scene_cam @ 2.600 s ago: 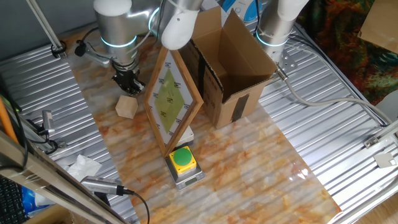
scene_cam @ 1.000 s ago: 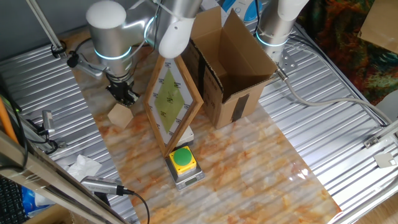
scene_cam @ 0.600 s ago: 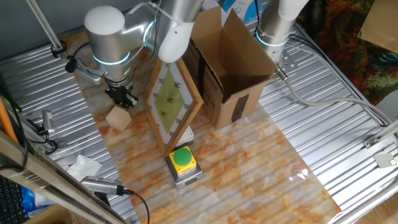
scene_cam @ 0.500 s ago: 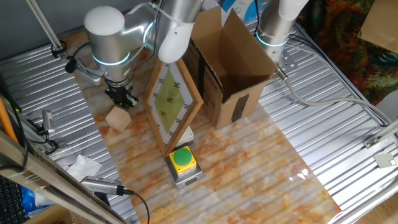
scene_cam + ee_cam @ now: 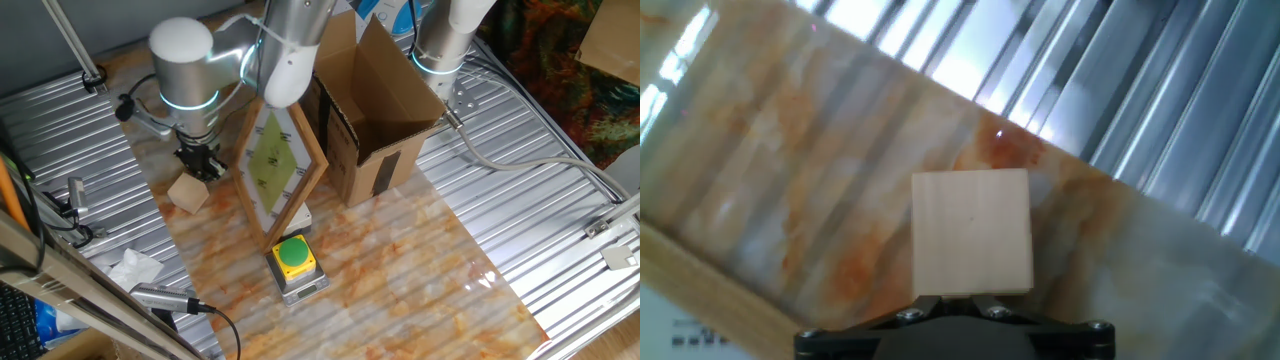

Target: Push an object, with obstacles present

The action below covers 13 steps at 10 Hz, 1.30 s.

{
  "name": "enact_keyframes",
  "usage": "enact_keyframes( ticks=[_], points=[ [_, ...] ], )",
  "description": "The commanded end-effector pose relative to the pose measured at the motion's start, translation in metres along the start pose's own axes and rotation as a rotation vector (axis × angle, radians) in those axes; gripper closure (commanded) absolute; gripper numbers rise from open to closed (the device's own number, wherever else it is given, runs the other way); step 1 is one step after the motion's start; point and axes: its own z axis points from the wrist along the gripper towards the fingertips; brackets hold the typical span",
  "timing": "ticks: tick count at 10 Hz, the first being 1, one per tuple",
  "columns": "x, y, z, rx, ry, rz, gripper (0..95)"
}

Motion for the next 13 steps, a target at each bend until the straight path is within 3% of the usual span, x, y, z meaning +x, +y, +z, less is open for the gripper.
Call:
enact_keyframes(
  ticks=[1,3,5,10,13],
  points=[
    [-0.002,-0.004,-0.024,0.006,0.103,-0.006,95.0],
    [-0.003,-0.014,-0.05,-0.013,0.129,0.006,95.0],
    [-0.003,-0.018,-0.062,-0.021,0.141,0.008,95.0],
    [-0.001,-0.026,-0.074,-0.027,0.145,0.019,95.0],
    [0.003,-0.048,-0.078,-0.036,0.158,0.155,95.0]
  ],
)
